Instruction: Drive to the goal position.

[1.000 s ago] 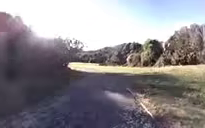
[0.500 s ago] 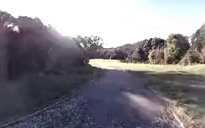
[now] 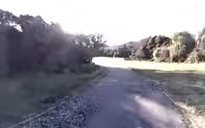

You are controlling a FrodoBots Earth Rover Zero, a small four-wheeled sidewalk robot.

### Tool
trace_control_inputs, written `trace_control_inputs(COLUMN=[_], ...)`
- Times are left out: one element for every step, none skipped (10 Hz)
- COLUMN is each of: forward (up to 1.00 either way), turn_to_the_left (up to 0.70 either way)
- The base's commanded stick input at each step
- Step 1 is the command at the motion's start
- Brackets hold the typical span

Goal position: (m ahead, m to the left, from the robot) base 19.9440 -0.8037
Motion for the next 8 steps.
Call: trace_control_inputs(forward=[0.50,0.50,0.50,0.50,0.50,0.50,0.50,0.50], turn_to_the_left=[-0.47,-0.14,0.00,0.00,0.00,0.00,0.00,0.00])
